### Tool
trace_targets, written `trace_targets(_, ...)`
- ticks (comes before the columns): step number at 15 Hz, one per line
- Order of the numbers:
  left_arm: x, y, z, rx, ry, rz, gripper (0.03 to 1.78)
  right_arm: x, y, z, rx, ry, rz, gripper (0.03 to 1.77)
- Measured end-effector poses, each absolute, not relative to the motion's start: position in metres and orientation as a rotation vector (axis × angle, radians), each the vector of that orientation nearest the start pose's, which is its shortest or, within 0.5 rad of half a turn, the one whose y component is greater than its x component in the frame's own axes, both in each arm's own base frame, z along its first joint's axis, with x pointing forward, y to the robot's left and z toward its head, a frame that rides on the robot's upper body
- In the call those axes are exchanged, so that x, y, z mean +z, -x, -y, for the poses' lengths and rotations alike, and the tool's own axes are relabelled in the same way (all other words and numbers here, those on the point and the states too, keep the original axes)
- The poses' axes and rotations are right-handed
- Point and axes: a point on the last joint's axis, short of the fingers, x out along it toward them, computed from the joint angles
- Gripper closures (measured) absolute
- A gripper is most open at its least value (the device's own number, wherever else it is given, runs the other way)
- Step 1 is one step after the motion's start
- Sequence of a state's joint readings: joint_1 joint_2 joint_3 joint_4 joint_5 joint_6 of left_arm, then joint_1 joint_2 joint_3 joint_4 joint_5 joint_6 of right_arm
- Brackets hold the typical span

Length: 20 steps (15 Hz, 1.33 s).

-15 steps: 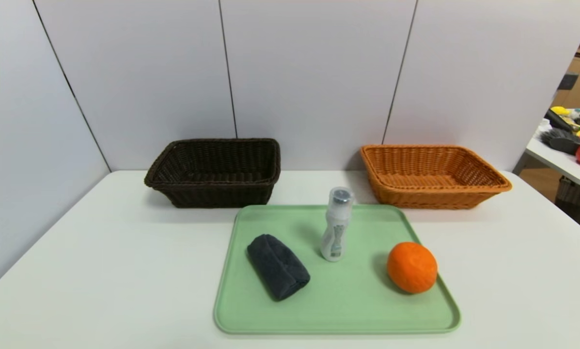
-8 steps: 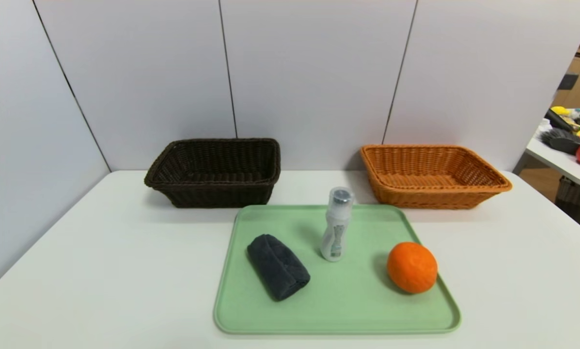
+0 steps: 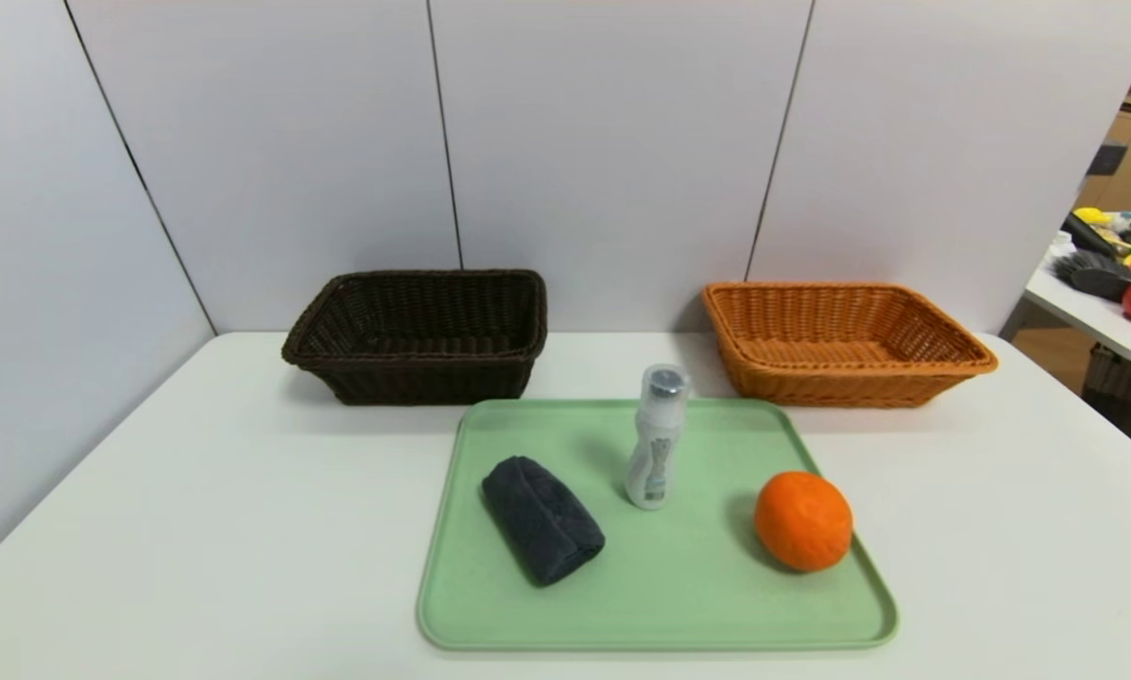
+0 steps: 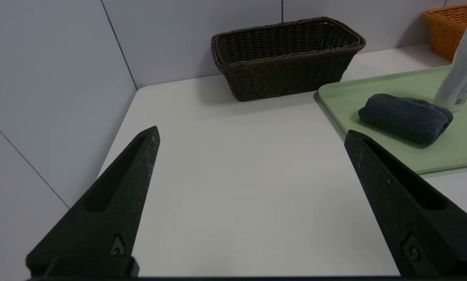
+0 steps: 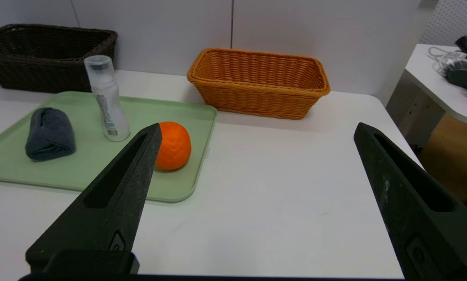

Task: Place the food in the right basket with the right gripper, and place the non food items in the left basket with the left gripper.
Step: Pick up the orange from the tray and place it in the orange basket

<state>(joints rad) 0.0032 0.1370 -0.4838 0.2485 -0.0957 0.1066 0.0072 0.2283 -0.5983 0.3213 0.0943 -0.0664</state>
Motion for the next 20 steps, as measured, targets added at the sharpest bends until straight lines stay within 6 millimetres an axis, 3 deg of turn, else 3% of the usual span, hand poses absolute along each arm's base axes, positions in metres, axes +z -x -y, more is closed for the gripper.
trace_targets(3, 0.244, 0.042, 0.003, -0.097, -0.123, 0.102, 0.12, 0.246, 0.037, -0.003, 0.138, 0.093, 0.014, 0.1)
trace_targets(6, 0.302, 0.007, 0.003, -0.104, -0.129, 0.074, 0.12, 0.288, 0.007, -0.003, 0.154, 0.093, -0.031, 0.1)
trace_targets(9, 0.331, -0.04, 0.003, -0.114, -0.127, 0.005, 0.12, 0.316, -0.027, -0.004, 0.18, 0.087, -0.12, 0.1)
trace_targets(11, 0.335, -0.07, 0.005, -0.156, -0.123, -0.06, 0.12, 0.321, -0.052, -0.007, 0.227, 0.086, -0.205, 0.1)
trace_targets(14, 0.326, -0.102, 0.014, -0.213, -0.118, -0.161, 0.12, 0.31, -0.086, -0.02, 0.316, 0.074, -0.394, 0.1)
trace_targets(20, 0.286, -0.129, 0.035, -0.252, -0.105, -0.35, 0.12, 0.28, -0.142, -0.069, 0.356, 0.067, -0.651, 0.1)
